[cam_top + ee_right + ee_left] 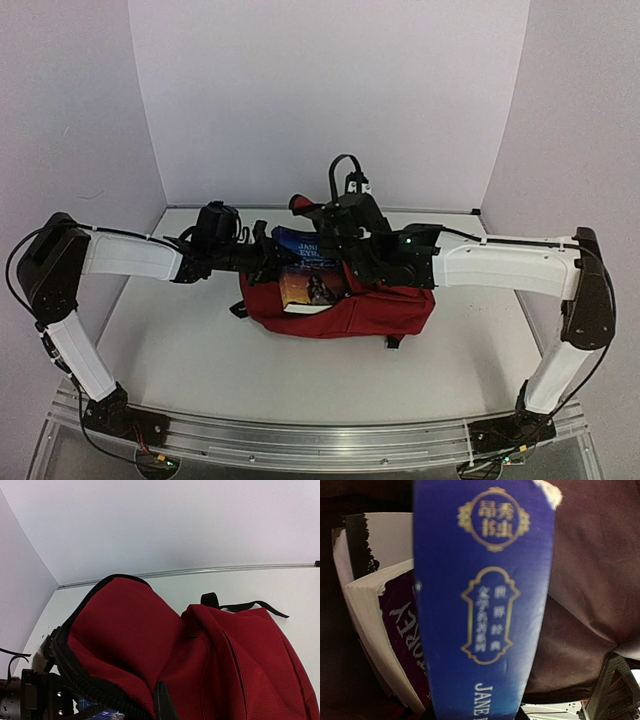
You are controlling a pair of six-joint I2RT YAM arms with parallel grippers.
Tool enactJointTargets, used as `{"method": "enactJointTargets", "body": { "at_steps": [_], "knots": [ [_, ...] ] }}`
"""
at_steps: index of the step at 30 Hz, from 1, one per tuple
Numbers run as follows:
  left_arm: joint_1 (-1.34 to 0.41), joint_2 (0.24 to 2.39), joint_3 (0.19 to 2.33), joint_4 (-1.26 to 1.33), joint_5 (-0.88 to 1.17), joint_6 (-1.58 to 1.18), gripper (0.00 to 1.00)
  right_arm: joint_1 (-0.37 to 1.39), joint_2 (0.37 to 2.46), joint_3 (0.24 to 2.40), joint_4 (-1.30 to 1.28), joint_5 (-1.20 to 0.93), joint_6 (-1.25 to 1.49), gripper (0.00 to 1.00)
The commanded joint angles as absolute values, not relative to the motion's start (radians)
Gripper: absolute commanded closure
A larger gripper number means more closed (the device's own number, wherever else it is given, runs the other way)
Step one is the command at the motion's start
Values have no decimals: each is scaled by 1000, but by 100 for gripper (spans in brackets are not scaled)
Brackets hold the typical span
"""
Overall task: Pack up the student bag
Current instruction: Place the book in the student bag.
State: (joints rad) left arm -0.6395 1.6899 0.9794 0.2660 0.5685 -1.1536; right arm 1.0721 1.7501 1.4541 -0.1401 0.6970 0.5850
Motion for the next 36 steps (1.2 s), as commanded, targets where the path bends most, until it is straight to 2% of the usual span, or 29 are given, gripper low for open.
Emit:
{"method": "enactJointTargets", "body": {
  "at_steps": [1, 7, 14, 22, 28, 31, 36],
  "knots": [
    [-683, 1707, 1018, 388, 648, -1161, 100, 1067, 1740, 1546, 17, 688, 547, 100],
    [-683, 1797, 1120, 438, 649, -1134, 100, 1066, 1678, 1452, 175, 445, 484, 100],
    [-683, 1869, 1218, 491, 585, -1109, 100, 1066, 1615, 1373, 216, 368, 476, 100],
    [-682, 1947, 1330, 462, 596, -1097, 100, 1067, 1552, 1283, 237, 455, 491, 100],
    [-682, 1940, 1385, 282, 590, -1037, 100, 1055, 1533, 1265, 225, 538, 521, 100],
    [-683, 1902, 1364, 128, 578, -998, 100, 1008, 1521, 1267, 168, 597, 604, 100],
    [-683, 1782, 1238, 23, 540, -973, 100, 968, 1494, 1260, 155, 668, 634, 100]
  ]
}}
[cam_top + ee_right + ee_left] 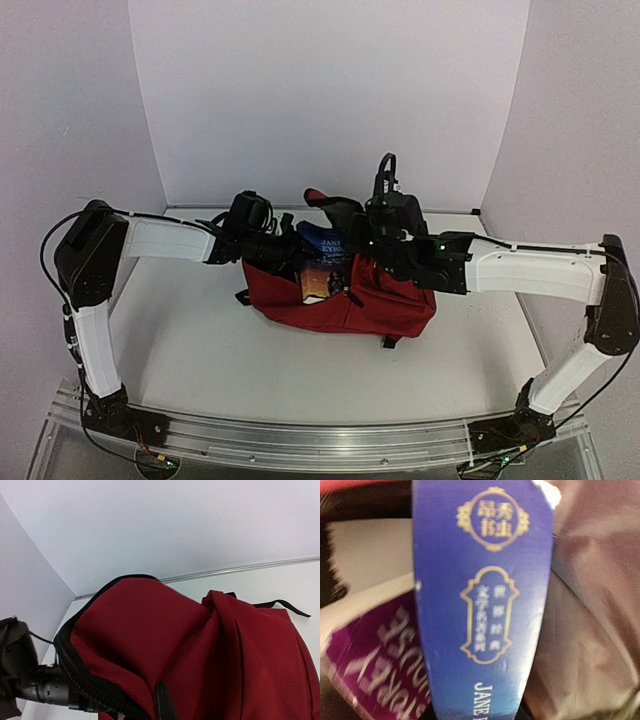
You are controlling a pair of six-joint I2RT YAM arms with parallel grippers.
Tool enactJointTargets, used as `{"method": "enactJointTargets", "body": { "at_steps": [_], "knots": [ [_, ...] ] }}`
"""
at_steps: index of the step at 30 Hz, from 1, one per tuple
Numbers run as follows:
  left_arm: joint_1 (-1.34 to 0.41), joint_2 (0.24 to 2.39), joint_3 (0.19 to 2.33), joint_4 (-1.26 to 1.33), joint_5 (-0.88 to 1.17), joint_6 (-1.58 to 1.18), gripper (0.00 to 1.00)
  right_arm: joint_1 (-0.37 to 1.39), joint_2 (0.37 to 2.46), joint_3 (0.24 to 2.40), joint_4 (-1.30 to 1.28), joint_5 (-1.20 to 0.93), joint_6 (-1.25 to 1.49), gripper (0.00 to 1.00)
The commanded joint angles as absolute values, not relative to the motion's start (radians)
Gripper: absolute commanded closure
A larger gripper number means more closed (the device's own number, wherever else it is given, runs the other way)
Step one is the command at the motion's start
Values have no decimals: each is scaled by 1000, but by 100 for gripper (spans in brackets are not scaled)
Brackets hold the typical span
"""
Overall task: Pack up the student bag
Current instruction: Place the book in the student bag.
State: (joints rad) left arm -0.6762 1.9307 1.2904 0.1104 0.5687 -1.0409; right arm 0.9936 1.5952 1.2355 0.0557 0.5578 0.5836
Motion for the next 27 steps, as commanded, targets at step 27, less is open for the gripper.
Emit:
{"method": "enactJointTargets", "body": {
  "at_steps": [27],
  "knots": [
    [-699, 1934, 1354, 397, 470, -1054, 100, 985, 1560, 1226, 348, 199, 443, 100]
  ]
}}
